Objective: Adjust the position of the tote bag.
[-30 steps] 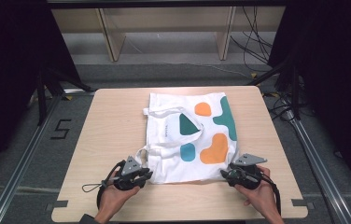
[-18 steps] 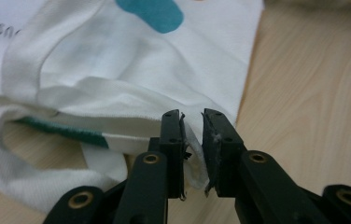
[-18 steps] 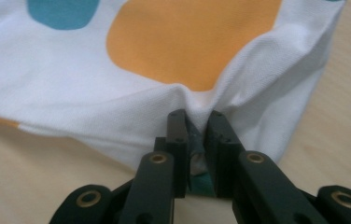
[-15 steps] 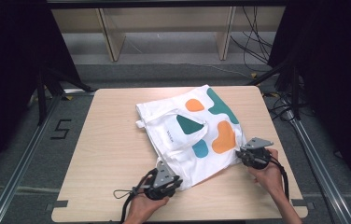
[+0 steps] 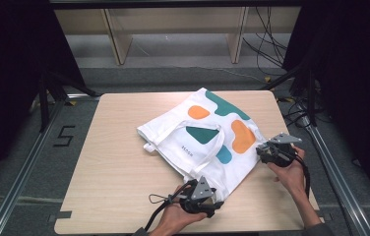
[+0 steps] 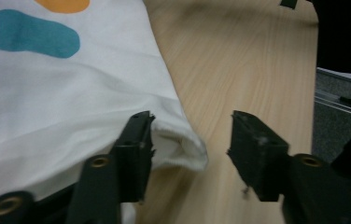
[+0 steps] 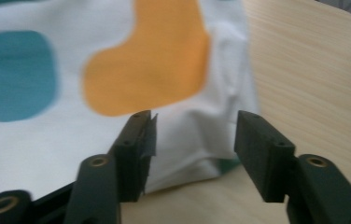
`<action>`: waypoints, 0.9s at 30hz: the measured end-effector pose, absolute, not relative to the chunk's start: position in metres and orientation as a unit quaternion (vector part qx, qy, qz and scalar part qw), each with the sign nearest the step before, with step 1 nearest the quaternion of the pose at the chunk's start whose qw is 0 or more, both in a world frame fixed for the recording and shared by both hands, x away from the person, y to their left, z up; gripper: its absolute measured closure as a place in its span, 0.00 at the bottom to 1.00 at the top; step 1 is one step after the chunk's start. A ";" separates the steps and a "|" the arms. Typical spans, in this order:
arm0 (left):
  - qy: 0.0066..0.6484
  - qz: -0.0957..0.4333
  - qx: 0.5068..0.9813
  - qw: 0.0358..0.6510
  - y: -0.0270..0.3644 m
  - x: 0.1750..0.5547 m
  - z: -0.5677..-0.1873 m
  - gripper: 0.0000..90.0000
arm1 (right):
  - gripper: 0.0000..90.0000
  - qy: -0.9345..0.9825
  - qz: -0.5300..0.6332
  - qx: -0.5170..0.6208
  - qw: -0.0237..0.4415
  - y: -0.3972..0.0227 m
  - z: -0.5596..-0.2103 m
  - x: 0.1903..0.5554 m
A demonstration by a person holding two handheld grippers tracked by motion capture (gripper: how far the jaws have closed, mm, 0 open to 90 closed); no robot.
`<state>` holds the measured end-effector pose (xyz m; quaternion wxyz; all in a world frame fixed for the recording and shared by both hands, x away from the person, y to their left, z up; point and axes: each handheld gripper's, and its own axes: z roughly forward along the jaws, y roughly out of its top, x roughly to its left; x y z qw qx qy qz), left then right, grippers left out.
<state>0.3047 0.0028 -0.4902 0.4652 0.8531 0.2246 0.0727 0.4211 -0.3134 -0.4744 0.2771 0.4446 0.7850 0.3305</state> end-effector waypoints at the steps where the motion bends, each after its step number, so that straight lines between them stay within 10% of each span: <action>1: 0.229 0.069 0.853 0.464 0.007 0.304 -0.488 0.45 | 0.49 0.787 0.346 0.436 0.268 -0.306 -0.471 0.412; 8: 0.273 0.105 0.831 0.474 0.061 0.306 -0.476 0.34 | 0.44 0.816 0.390 0.385 0.183 -0.247 -0.457 0.376; 27: 0.395 0.174 0.789 0.437 0.157 0.331 -0.493 0.29 | 0.47 0.877 0.363 0.278 0.145 -0.172 -0.481 0.332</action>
